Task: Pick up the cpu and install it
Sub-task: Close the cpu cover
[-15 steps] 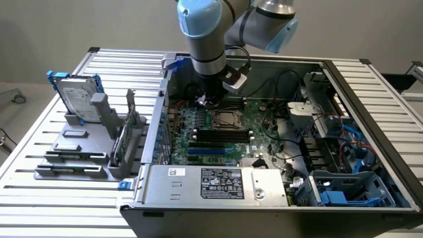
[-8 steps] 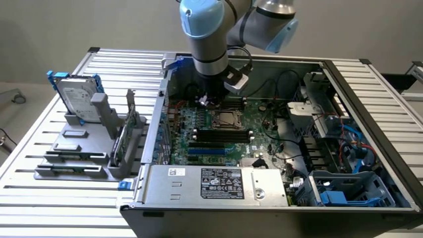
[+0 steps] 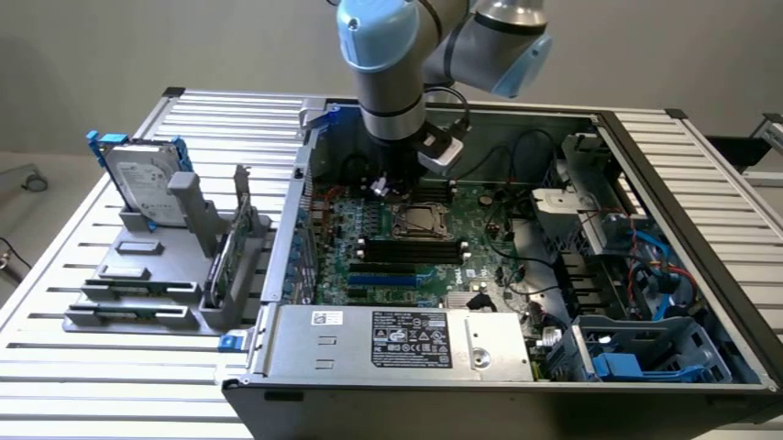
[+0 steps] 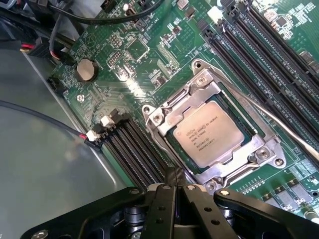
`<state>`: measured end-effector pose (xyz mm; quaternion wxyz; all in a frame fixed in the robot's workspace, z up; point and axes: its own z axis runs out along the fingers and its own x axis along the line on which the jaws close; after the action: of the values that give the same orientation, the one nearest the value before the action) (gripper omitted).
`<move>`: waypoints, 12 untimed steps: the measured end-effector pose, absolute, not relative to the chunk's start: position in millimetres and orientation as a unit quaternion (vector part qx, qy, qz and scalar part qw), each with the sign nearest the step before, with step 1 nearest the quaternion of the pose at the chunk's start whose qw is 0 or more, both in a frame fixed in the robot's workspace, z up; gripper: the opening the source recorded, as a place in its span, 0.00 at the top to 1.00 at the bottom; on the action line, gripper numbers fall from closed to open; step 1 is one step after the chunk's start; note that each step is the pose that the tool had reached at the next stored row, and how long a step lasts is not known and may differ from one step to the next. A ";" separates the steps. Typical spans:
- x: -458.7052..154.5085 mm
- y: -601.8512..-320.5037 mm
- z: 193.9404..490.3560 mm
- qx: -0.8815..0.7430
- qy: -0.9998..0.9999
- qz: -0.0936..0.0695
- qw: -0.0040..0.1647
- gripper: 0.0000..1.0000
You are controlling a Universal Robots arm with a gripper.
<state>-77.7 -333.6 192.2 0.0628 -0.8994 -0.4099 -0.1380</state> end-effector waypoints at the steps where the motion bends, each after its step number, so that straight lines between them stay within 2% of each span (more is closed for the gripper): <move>1: -77.2 -333.6 192.1 -0.899 -0.410 -0.138 0.063 0.89; 12: -71.4 -333.6 191.3 -0.900 -0.409 -0.137 0.060 0.89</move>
<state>-71.4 -333.6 191.3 0.0602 -0.9000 -0.4093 -0.1369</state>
